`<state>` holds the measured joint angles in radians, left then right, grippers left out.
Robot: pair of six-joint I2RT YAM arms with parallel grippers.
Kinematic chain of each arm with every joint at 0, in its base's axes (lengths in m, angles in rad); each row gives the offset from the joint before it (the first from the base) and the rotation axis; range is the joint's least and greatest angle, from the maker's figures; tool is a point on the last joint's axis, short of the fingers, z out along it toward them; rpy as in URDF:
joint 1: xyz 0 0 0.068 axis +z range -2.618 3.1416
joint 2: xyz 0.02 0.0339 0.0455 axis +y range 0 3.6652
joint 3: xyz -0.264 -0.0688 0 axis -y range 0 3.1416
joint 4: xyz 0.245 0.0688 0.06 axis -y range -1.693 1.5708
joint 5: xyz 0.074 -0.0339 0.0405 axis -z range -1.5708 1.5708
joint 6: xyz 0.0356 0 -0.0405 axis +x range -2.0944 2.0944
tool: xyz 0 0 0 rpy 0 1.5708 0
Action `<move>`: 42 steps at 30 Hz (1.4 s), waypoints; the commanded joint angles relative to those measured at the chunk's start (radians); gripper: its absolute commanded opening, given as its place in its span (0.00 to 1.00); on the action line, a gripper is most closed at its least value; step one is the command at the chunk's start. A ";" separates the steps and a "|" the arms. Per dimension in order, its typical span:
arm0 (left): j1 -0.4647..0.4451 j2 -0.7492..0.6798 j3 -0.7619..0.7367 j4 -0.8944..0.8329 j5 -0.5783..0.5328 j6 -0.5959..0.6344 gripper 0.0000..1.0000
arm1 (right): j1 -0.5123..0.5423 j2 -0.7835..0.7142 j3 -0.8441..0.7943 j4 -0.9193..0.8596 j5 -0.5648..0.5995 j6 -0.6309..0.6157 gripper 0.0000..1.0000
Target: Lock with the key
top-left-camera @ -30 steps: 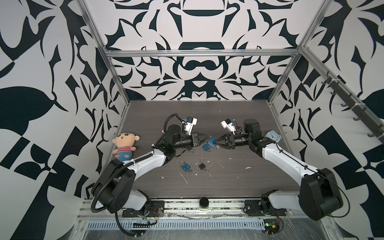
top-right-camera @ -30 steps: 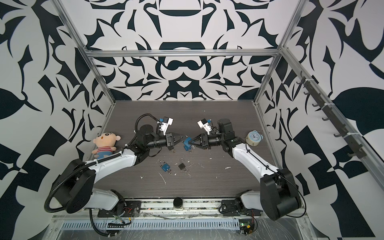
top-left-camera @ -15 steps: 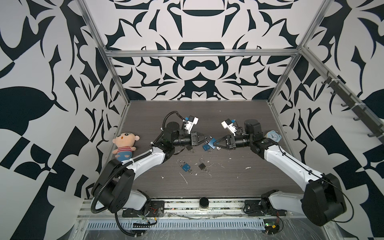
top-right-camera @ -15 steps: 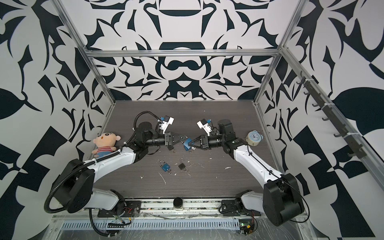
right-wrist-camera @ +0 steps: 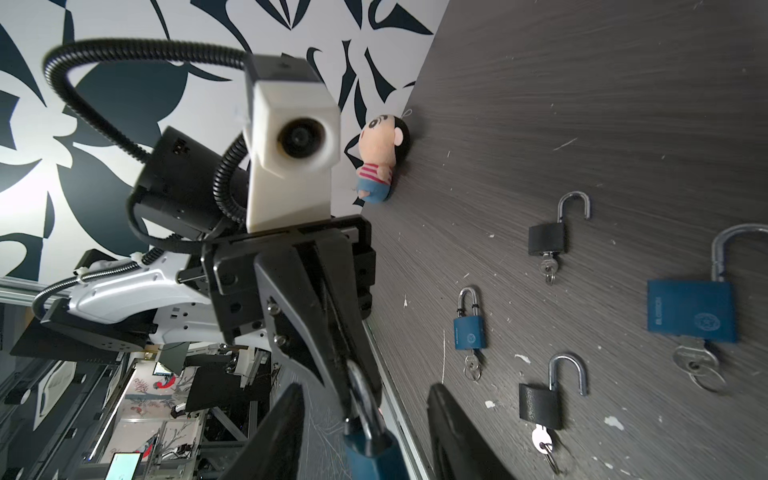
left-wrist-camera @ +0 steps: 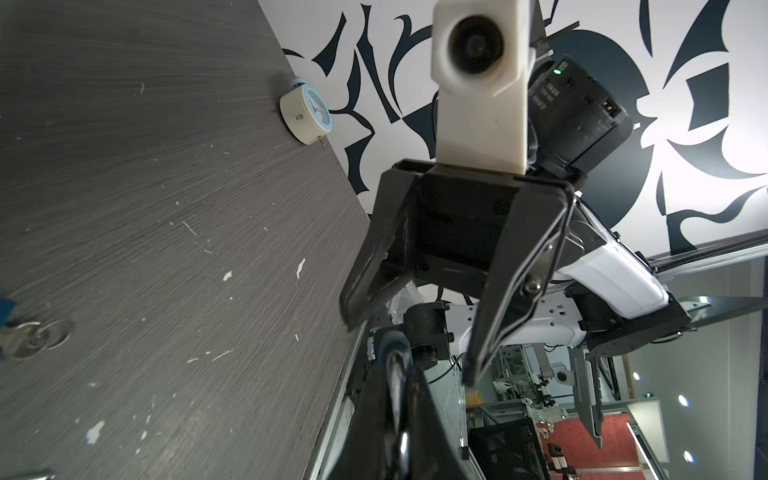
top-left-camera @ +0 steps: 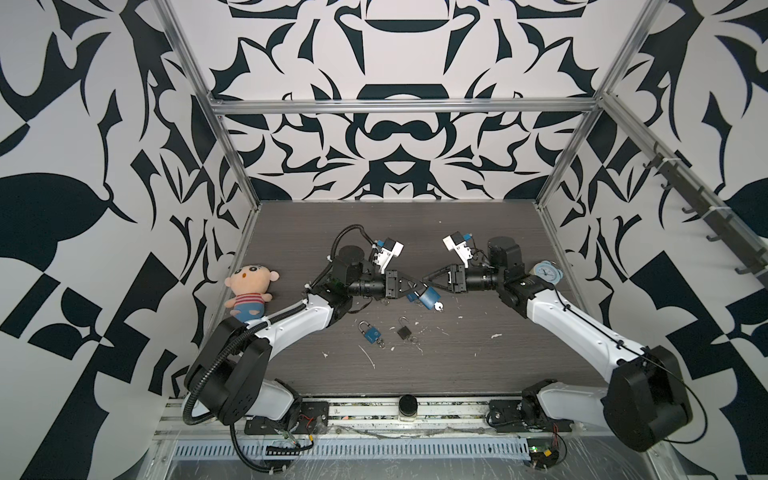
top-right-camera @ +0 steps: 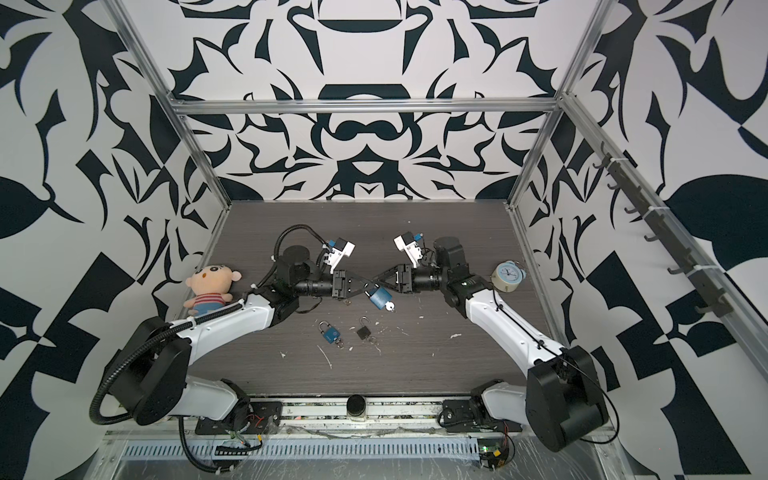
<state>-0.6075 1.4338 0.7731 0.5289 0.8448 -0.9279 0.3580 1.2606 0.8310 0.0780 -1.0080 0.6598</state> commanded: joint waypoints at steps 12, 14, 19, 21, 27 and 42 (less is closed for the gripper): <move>0.077 -0.049 0.030 0.008 -0.016 -0.060 0.00 | -0.041 -0.064 -0.085 0.201 -0.039 0.106 0.54; 0.078 -0.050 0.041 0.019 -0.012 -0.069 0.00 | -0.042 -0.065 -0.092 0.202 -0.041 0.101 0.53; 0.081 -0.058 0.063 0.015 -0.022 -0.080 0.00 | -0.040 -0.058 -0.104 0.212 -0.047 0.104 0.52; 0.081 -0.059 0.071 0.007 -0.033 -0.081 0.00 | -0.038 -0.053 -0.114 0.245 -0.056 0.123 0.51; 0.084 -0.059 0.083 0.008 -0.059 -0.088 0.00 | -0.013 -0.044 -0.121 0.282 -0.072 0.134 0.46; 0.095 -0.059 0.072 0.028 -0.092 -0.109 0.00 | 0.010 -0.015 -0.118 0.302 -0.085 0.140 0.27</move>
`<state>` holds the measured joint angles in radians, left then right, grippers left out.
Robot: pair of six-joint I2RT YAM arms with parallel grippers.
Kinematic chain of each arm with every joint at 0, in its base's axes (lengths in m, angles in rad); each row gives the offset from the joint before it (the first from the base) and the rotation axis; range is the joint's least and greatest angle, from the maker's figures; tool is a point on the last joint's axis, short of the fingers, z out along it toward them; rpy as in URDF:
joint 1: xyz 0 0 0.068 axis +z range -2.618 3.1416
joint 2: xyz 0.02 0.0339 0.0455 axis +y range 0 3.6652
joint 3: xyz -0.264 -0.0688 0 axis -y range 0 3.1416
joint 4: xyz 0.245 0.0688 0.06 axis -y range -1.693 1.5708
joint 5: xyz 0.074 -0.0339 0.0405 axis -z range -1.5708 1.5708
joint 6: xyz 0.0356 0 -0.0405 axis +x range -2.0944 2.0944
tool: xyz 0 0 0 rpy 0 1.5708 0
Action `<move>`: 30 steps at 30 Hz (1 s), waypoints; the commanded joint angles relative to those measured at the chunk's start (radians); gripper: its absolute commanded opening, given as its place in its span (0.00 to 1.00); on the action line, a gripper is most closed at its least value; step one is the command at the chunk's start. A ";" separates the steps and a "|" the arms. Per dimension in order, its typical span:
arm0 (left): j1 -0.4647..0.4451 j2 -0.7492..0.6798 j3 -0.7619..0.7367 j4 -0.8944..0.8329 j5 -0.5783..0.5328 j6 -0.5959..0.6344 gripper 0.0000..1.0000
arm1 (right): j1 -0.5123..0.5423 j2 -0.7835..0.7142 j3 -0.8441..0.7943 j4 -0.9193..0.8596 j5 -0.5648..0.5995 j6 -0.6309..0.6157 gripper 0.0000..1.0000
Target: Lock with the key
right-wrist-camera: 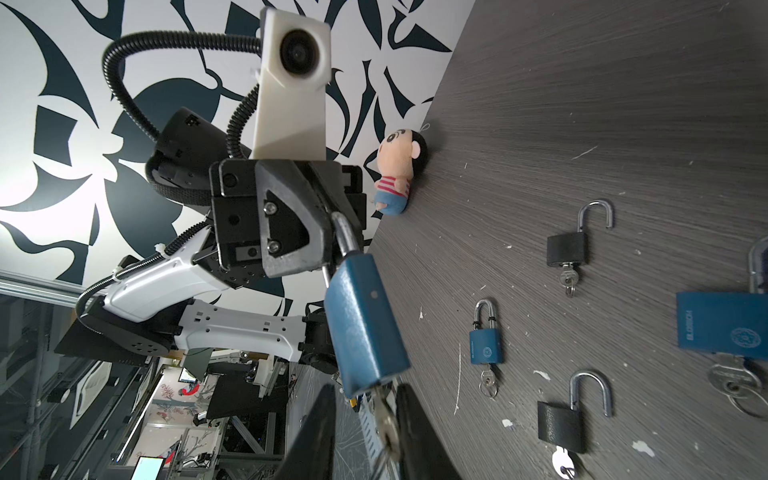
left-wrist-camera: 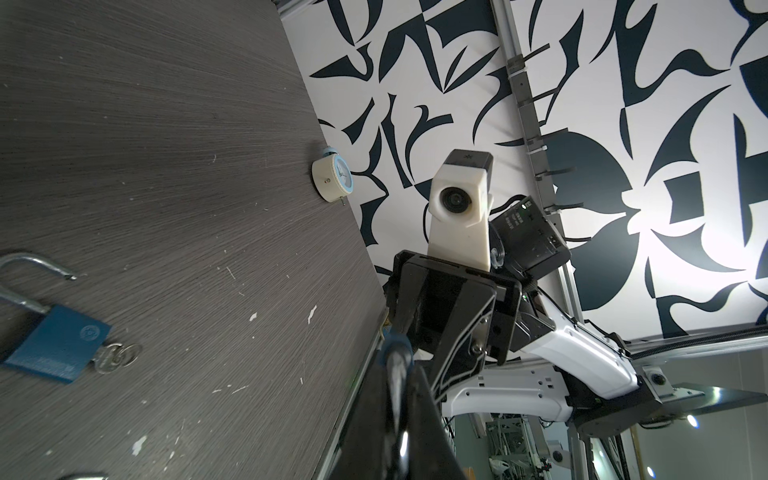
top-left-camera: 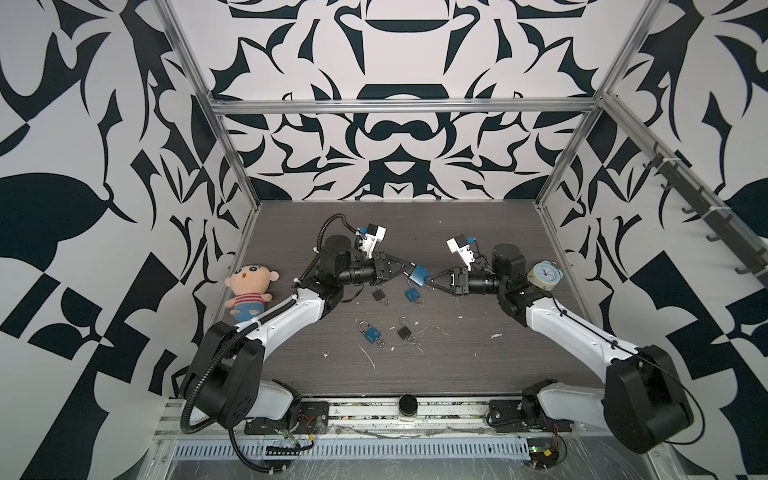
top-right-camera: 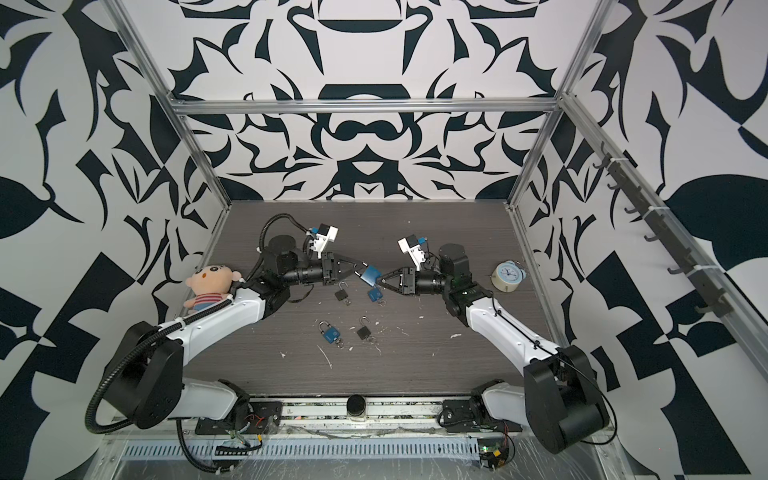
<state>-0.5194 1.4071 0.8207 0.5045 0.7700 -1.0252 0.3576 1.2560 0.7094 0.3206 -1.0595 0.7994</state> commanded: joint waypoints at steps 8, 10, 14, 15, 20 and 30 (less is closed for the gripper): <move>0.019 -0.031 0.000 0.113 -0.020 -0.049 0.00 | 0.011 -0.014 -0.005 0.058 -0.025 0.002 0.12; 0.025 -0.029 -0.007 0.128 -0.016 -0.061 0.00 | 0.010 -0.014 -0.007 0.058 -0.017 0.002 0.00; 0.036 -0.040 -0.008 0.114 -0.017 -0.053 0.00 | 0.011 -0.011 -0.007 0.047 -0.002 0.000 0.00; 0.040 -0.044 -0.008 0.107 -0.017 -0.048 0.00 | 0.011 -0.010 -0.007 0.046 -0.001 0.000 0.00; 0.073 -0.079 -0.011 0.072 -0.017 -0.032 0.00 | 0.009 -0.015 -0.017 0.041 0.005 0.002 0.00; 0.108 -0.125 -0.020 0.045 -0.019 -0.015 0.00 | 0.000 -0.018 -0.044 0.085 0.020 0.031 0.00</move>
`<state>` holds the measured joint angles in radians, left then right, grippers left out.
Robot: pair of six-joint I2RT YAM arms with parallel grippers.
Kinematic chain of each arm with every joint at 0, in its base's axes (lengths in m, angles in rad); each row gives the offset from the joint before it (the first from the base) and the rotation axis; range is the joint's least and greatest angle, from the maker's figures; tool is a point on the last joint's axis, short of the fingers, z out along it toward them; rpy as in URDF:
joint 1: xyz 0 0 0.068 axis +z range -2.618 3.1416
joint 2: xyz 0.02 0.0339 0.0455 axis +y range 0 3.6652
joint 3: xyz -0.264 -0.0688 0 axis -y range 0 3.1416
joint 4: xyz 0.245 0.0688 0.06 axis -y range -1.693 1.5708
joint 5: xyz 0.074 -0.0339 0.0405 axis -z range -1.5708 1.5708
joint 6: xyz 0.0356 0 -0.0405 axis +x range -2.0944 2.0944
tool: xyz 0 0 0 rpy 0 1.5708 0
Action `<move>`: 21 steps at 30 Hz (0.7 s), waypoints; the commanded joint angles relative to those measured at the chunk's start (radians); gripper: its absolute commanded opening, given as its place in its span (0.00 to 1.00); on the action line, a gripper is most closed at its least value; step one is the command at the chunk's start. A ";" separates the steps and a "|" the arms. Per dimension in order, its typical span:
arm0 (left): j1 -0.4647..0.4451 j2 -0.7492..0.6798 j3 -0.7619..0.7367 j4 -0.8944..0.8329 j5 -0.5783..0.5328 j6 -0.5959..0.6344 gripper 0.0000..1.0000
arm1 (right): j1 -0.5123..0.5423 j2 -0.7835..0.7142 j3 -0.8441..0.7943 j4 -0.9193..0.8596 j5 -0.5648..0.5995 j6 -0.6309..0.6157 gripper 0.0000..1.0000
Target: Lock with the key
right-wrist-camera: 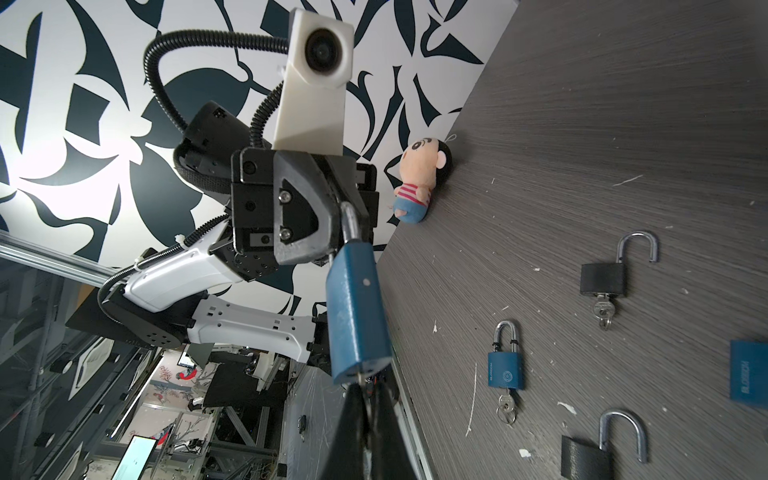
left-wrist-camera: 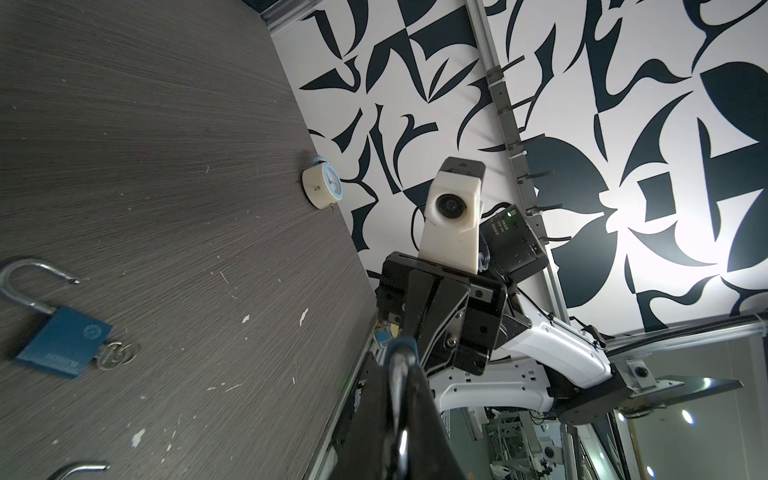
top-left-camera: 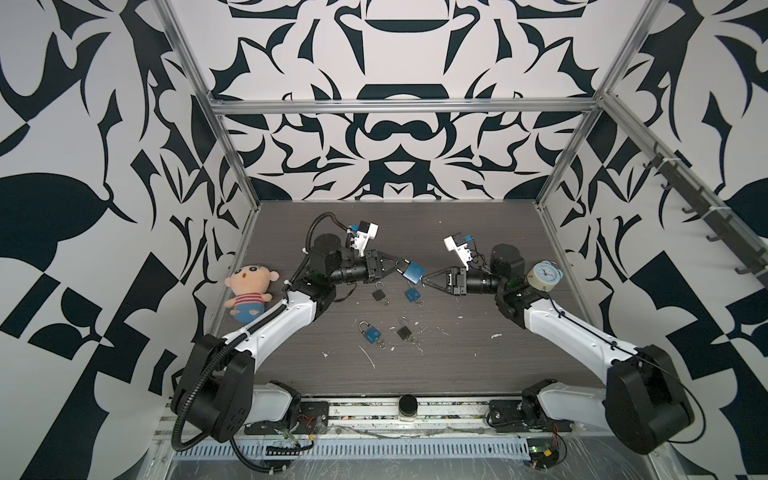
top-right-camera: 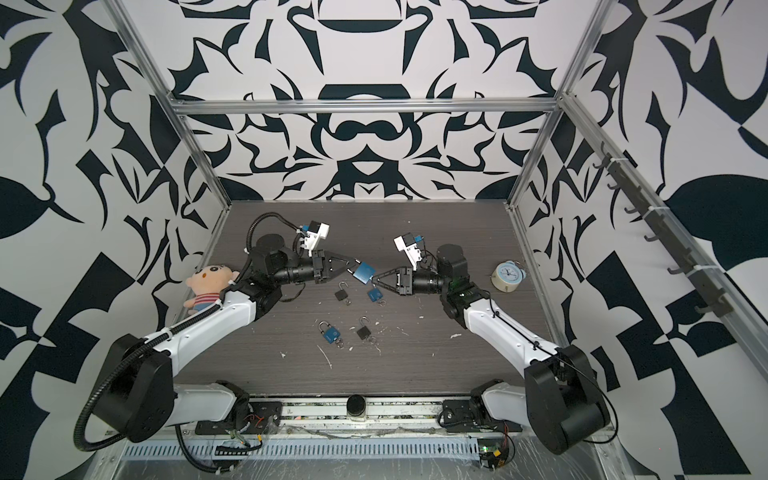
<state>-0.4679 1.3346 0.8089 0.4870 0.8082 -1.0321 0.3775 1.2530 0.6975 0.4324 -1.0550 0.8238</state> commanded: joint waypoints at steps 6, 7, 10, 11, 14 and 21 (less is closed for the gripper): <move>0.080 -0.108 -0.020 0.055 -0.054 -0.008 0.00 | -0.027 -0.009 -0.047 0.037 0.002 0.052 0.00; 0.083 -0.112 -0.020 0.055 -0.055 -0.008 0.00 | -0.029 -0.010 -0.049 0.046 0.002 0.059 0.00; 0.089 -0.114 -0.025 0.052 -0.051 -0.007 0.00 | -0.030 -0.008 -0.053 0.058 -0.001 0.069 0.00; 0.089 -0.115 -0.025 0.050 -0.048 -0.007 0.00 | -0.032 -0.009 -0.054 0.058 -0.001 0.070 0.00; 0.092 -0.116 -0.024 0.048 -0.043 -0.007 0.00 | -0.037 -0.009 -0.056 0.052 0.002 0.068 0.00; 0.089 -0.114 0.020 -0.145 -0.040 0.113 0.00 | -0.118 -0.046 -0.043 -0.084 0.040 0.002 0.00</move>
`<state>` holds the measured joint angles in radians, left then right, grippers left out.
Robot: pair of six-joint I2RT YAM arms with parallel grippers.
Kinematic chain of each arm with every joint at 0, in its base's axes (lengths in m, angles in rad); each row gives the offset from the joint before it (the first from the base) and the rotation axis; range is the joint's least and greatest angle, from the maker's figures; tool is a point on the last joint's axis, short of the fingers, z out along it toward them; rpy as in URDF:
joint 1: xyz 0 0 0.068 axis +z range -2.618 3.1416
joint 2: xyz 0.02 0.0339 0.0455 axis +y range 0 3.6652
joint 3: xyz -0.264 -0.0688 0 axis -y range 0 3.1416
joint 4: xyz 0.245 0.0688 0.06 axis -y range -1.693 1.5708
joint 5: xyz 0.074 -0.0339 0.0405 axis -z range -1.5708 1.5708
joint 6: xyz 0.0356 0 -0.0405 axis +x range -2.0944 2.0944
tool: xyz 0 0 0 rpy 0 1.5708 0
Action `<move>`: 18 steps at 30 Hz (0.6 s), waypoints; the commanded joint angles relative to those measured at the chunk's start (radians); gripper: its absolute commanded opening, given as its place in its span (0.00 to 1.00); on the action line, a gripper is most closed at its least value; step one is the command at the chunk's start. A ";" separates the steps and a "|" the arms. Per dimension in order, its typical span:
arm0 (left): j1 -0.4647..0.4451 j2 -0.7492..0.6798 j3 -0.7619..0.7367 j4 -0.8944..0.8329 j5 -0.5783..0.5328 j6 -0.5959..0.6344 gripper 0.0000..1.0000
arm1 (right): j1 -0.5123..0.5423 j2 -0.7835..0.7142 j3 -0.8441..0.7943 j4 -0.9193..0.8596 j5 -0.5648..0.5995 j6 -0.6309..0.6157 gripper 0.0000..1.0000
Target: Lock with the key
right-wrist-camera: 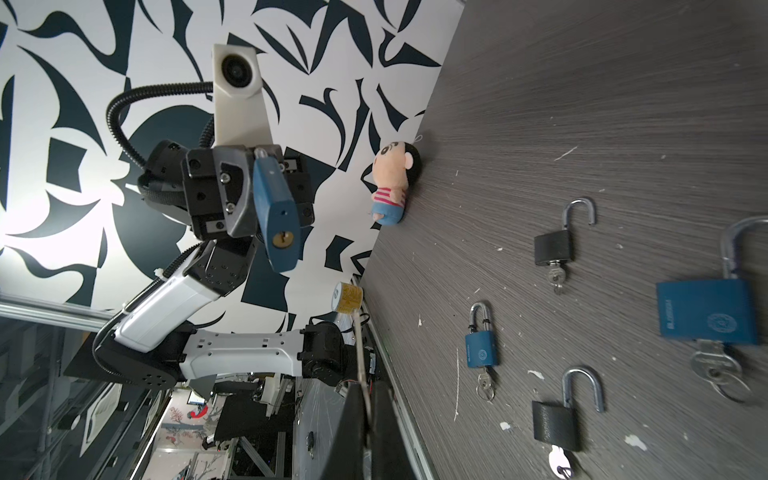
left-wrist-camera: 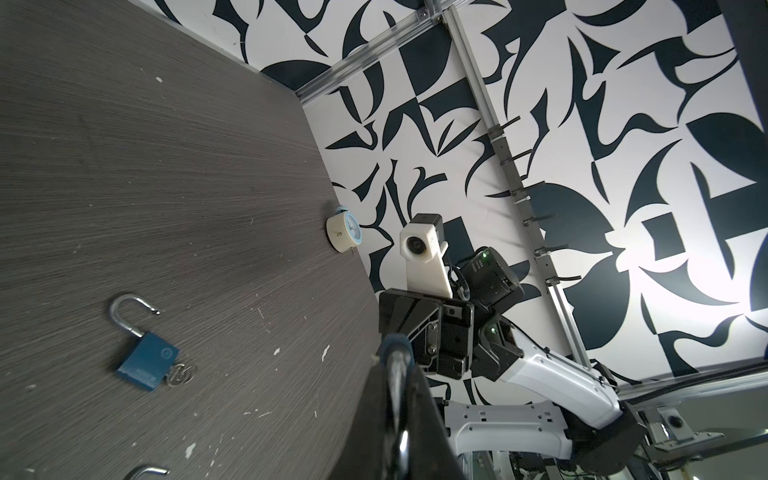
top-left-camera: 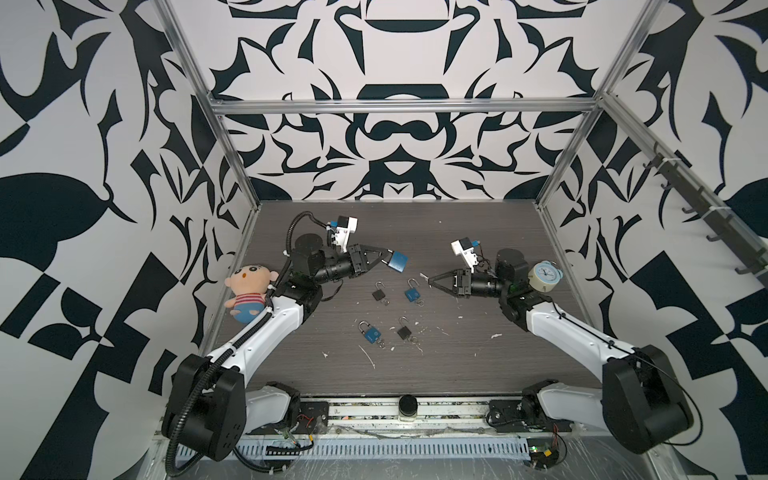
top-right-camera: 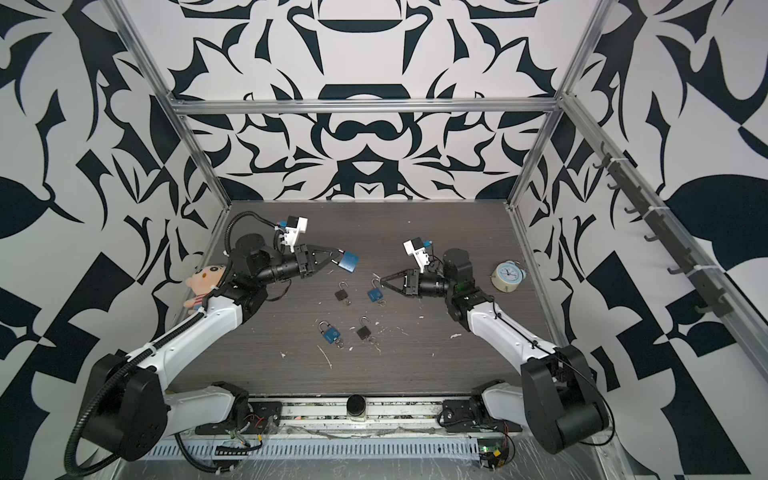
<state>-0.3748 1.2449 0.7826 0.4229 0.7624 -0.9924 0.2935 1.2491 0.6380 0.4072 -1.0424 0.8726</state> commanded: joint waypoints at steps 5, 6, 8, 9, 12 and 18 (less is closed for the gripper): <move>-0.046 0.020 0.098 -0.256 -0.005 0.189 0.00 | -0.115 -0.080 0.008 -0.100 0.061 -0.067 0.00; -0.064 0.049 0.113 -0.284 -0.011 0.212 0.00 | -0.134 -0.085 0.005 -0.107 0.066 -0.074 0.00; -0.100 0.100 0.139 -0.332 -0.024 0.249 0.00 | -0.170 -0.088 -0.002 -0.111 0.063 -0.081 0.00; -0.119 0.130 0.158 -0.355 -0.026 0.269 0.00 | -0.194 -0.088 -0.008 -0.113 0.062 -0.081 0.00; -0.171 0.225 0.211 -0.390 -0.035 0.301 0.00 | -0.260 -0.084 -0.024 -0.107 0.066 -0.078 0.00; -0.260 0.452 0.433 -0.521 -0.027 0.383 0.00 | -0.428 -0.099 -0.093 -0.002 0.073 0.032 0.00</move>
<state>-0.6041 1.6436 1.1107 -0.0265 0.7177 -0.6815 -0.0734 1.1786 0.5705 0.3145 -0.9722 0.8410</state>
